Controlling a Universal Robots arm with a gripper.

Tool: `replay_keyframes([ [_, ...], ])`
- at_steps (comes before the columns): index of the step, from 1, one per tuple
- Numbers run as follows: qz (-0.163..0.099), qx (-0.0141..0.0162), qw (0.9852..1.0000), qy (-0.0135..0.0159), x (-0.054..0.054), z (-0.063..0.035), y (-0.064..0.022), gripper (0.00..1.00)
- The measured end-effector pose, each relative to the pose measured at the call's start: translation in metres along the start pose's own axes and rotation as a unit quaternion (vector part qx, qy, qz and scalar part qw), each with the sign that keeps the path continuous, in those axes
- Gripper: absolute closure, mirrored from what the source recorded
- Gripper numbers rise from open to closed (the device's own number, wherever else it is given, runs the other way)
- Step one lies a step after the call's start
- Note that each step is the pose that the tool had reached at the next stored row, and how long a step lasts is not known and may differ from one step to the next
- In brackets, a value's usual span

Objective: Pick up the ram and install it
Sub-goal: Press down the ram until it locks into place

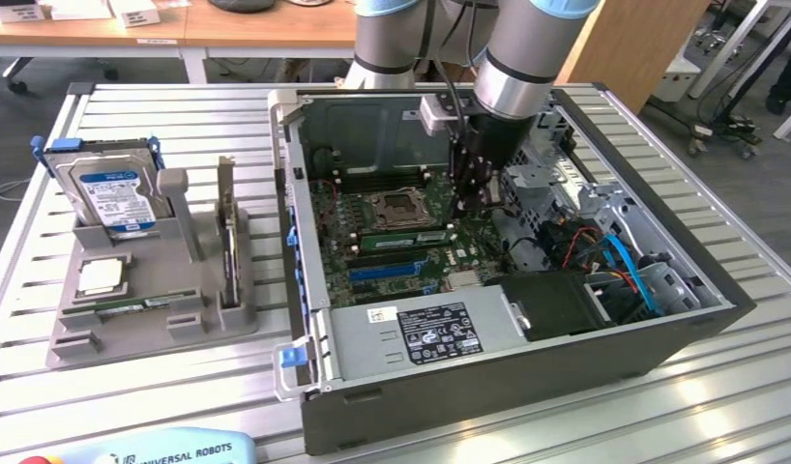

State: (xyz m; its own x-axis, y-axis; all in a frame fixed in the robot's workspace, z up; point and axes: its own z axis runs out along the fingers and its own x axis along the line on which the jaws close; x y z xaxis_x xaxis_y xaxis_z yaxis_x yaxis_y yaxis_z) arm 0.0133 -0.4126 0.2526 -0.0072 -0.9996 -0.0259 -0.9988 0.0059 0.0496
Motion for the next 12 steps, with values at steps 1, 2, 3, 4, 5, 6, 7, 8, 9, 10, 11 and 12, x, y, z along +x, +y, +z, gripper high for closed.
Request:
replay_keyframes([
  [1, 0.0, 0.0, 1.0, 0.0, 0.0, -0.0011, 0.0, 0.9],
  [2, 0.0, 0.0, 1.0, 0.0, 0.0, -0.0021, 0.0001, 0.9],
  [3, 0.0, 0.0, 1.0, 0.0, -0.0001, -0.0026, 0.0001, 0.9],
  [4, 0.0, 0.0, 1.0, -0.0001, -0.0001, -0.0025, 0.0001, 0.9],
  [5, 0.0, 0.0, 1.0, -0.0001, -0.0001, -0.0026, 0.0001, 0.9],
  [6, 0.0, 0.0, 1.0, -0.0001, -0.0001, -0.0026, 0.0001, 0.9],
  [7, 0.0, 0.0, 1.0, -0.0001, -0.0001, -0.0026, 0.0001, 0.9],
  [8, 0.0, 0.0, 1.0, 0.0, -0.0001, -0.0027, 0.0001, 0.9],
  [9, 0.0, 0.0, 1.0, 0.0, -0.0001, -0.0026, 0.0002, 0.9],
  [10, 0.0, 0.0, 1.0, 0.0, 0.0, -0.0026, 0.0008, 0.9],
  [11, 0.0, -0.0001, 1.0, 0.0001, 0.0, -0.0026, 0.0019, 0.9],
  [12, 0.0, 0.0, 1.0, 0.0001, 0.0, -0.0025, 0.0033, 0.9],
])
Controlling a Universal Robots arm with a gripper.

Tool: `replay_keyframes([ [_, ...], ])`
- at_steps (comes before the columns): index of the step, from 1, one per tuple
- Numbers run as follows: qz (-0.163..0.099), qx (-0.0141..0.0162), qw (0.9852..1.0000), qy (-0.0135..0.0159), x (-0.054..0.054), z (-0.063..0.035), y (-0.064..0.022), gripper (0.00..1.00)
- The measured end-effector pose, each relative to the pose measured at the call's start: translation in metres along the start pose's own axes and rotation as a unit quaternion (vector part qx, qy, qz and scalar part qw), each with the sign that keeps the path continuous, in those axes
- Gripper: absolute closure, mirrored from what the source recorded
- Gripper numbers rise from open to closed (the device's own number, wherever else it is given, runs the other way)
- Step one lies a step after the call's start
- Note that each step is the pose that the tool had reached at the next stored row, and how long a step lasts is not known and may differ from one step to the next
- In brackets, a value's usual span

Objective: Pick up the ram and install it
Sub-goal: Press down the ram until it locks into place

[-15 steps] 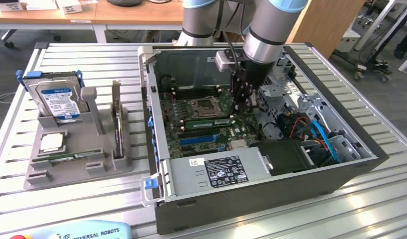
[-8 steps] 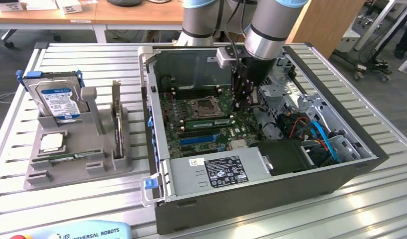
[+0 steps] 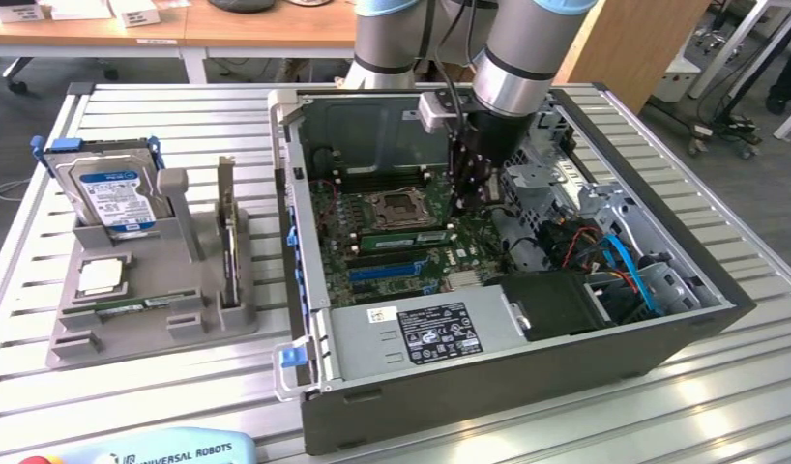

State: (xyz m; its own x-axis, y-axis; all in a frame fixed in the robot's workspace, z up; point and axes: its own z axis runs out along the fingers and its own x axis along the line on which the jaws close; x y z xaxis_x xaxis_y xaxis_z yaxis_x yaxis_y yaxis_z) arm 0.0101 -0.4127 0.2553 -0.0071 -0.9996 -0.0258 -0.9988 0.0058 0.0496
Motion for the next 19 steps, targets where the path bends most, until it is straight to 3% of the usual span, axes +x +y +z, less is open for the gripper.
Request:
replay_keyframes([
  [19, 0.0, 0.0, 1.0, 0.0, 0.0, 0.0026, 0.0293, 0.9],
])
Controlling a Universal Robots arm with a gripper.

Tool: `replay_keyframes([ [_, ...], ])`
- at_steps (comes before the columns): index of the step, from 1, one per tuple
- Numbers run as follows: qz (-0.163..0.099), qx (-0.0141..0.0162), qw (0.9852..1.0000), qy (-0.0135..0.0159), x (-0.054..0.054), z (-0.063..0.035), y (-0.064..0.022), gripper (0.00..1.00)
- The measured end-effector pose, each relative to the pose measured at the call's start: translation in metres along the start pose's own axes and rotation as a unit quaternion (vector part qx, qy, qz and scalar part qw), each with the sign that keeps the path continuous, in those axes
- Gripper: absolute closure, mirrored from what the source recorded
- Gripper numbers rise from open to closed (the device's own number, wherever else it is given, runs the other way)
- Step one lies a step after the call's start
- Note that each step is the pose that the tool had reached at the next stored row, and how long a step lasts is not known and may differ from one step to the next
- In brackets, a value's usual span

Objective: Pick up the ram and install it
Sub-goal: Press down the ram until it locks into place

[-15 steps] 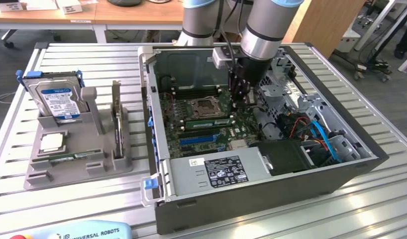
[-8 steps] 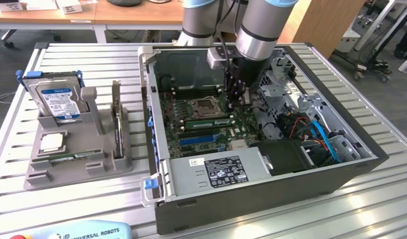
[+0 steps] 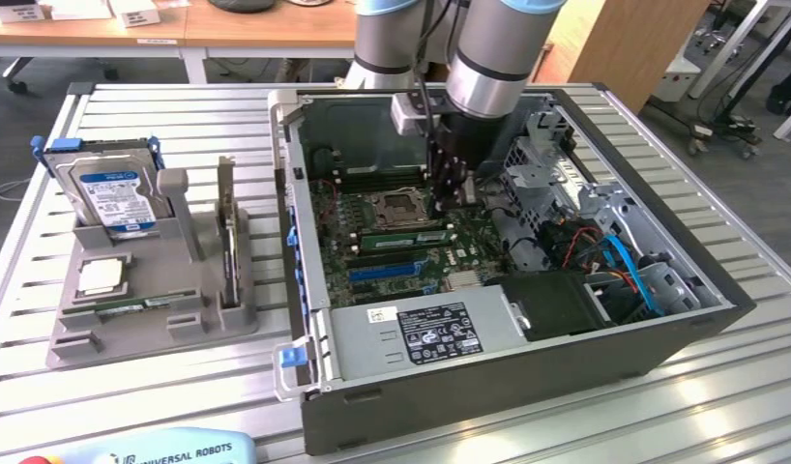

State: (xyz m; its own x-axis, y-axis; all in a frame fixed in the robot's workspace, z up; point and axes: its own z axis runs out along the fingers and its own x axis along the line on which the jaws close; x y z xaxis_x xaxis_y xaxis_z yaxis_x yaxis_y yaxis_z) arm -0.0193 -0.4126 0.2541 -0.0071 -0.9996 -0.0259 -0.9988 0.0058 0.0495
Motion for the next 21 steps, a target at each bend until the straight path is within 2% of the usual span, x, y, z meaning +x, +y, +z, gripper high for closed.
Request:
replay_keyframes([
  [9, 0.0, 0.0, 1.0, 0.0, 0.0, 0.0011, 0.0067, 0.9],
  [12, 0.0, 0.0, 1.0, -0.0001, 0.0, 0.0017, 0.0115, 0.9],
  [13, 0.0, 0.0, 1.0, 0.0, 0.0, 0.0032, 0.0265, 0.9],
  [14, 0.0, 0.0, 1.0, 0.0, 0.0, 0.004, 0.0343, 0.9],
  [15, 0.0, 0.0, 1.0, 0.0, 0.0, 0.0052, 0.0474, 0.9],
  [16, 0.0, 0.0, 1.0, 0.0, 0.0, 0.0057, 0.0529, 0.9],
  [21, 0.0, 0.0, 1.0, 0.0, 0.0, 0.0063, 0.0529, 0.9],
])
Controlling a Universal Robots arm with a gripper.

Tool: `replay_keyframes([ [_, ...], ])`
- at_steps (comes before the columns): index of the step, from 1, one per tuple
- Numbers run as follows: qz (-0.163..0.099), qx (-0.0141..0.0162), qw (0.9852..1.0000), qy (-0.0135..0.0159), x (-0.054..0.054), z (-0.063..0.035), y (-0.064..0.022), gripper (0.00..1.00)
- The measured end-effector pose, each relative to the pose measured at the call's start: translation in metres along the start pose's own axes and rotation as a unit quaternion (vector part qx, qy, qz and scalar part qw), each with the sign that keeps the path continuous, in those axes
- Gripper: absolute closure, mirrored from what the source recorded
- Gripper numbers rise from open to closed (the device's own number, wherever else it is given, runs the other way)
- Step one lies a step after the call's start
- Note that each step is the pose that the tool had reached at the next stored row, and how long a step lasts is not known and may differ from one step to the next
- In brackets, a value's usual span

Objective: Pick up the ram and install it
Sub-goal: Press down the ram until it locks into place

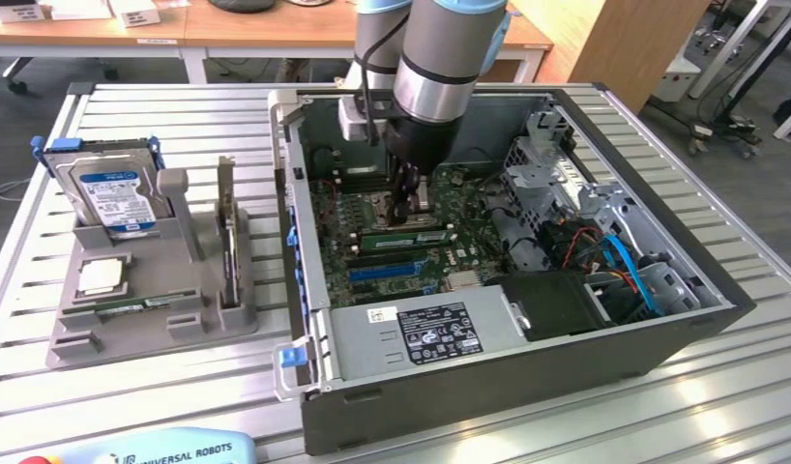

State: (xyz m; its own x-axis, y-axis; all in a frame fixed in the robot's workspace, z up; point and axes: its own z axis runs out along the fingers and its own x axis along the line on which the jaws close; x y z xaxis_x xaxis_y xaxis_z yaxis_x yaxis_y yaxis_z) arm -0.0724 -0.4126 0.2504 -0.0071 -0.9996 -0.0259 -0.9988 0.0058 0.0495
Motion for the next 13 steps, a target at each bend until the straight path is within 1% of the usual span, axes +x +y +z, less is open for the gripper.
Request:
replay_keyframes([
  [10, 0.0, 0.0, 1.0, 0.0, 0.0, 0.0121, -0.0006, 0.9],
  [13, 0.0, 0.0, 1.0, 0.0001, 0.0, 0.0131, -0.0006, 0.9],
])
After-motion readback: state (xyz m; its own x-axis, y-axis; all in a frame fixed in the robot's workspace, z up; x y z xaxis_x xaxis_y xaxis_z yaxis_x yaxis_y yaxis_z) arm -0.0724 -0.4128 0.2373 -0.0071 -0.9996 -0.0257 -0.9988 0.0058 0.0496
